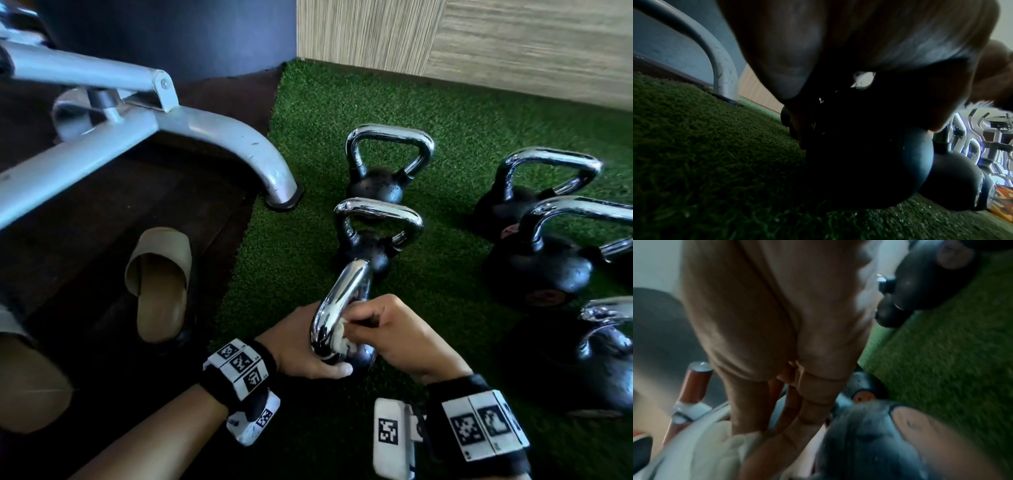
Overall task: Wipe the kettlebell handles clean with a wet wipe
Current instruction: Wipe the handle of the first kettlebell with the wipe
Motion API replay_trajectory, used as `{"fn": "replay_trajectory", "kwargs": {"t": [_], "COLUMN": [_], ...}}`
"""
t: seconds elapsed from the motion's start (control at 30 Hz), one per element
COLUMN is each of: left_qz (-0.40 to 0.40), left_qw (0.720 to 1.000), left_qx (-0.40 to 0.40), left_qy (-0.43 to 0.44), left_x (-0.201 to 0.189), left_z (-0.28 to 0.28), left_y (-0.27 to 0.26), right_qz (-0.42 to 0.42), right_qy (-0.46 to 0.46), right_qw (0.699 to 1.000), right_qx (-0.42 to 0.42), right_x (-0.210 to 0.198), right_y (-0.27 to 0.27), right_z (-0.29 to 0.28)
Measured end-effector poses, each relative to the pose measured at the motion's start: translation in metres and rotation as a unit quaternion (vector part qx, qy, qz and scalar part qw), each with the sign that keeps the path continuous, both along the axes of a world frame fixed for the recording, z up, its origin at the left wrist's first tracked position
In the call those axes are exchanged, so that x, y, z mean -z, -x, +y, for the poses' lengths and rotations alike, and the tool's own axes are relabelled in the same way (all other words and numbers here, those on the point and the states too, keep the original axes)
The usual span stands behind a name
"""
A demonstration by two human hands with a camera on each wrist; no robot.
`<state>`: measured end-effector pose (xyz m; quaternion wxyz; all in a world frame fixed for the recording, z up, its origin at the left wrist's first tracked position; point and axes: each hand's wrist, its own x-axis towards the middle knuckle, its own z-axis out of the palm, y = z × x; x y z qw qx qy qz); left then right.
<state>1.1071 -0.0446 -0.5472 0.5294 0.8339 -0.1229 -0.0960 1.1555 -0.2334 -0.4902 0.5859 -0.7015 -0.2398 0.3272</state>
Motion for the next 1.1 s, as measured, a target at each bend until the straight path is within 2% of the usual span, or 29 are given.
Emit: {"fn": "replay_trajectory", "kwargs": {"t": [0.1,0.2,0.27,0.33,0.43,0.5,0.63,0.67,0.73,0.8,0.83,0.9,0.93,1.0,1.1], "left_qz": [0.004,-0.021,-0.012,0.004,-0.006,-0.011,0.002,0.007,0.001,-0.007,-0.013,-0.024,-0.026,-0.033,-0.036], "left_qw": [1.0,0.999,1.0,1.0,0.999,0.999,0.999,0.999,0.999,0.999,0.999,0.999,0.999,0.999,0.999], "left_qx": [-0.018,-0.009,-0.007,-0.01,-0.012,-0.02,-0.026,-0.031,-0.037,-0.037,-0.038,-0.037,-0.035,-0.03,-0.026], "left_qy": [-0.003,-0.033,-0.028,-0.012,-0.032,-0.037,-0.027,-0.014,-0.005,-0.002,-0.005,-0.021,-0.026,-0.032,-0.011], "left_x": [-0.001,-0.002,-0.003,0.0,0.004,0.003,0.0,0.0,0.001,-0.001,-0.003,-0.007,-0.008,-0.011,-0.012], "left_z": [-0.001,-0.005,-0.008,-0.008,-0.009,-0.008,-0.007,-0.006,-0.004,-0.006,-0.007,-0.008,-0.009,-0.009,-0.01], "left_y": [0.002,0.001,0.0,-0.001,0.001,0.001,-0.002,-0.002,-0.001,0.003,0.005,0.006,0.006,0.006,0.007], "right_qz": [0.104,0.197,0.237,0.247,0.226,0.22,0.229,0.216,0.155,0.056,-0.01,-0.134,-0.171,-0.201,-0.205], "right_qy": [-0.08,-0.174,-0.221,-0.224,-0.202,-0.21,-0.243,-0.239,-0.199,-0.127,-0.082,0.001,0.025,0.044,0.075], "right_qw": [0.989,0.952,0.931,0.931,0.943,0.938,0.902,0.901,0.919,0.938,0.937,0.907,0.887,0.871,0.867], "right_qx": [0.068,0.157,0.168,0.146,0.138,0.164,0.273,0.291,0.303,0.317,0.338,0.4,0.427,0.447,0.447], "right_x": [0.009,0.016,0.018,0.015,0.012,0.013,0.012,0.01,0.008,0.007,0.008,0.009,0.008,0.005,0.004], "right_y": [0.007,0.007,0.006,0.007,0.01,0.01,0.007,0.006,0.006,0.008,0.008,0.01,0.01,0.01,0.01], "right_z": [0.007,0.015,0.015,0.011,0.006,0.006,0.007,0.007,0.006,0.006,0.007,0.008,0.009,0.011,0.015]}}
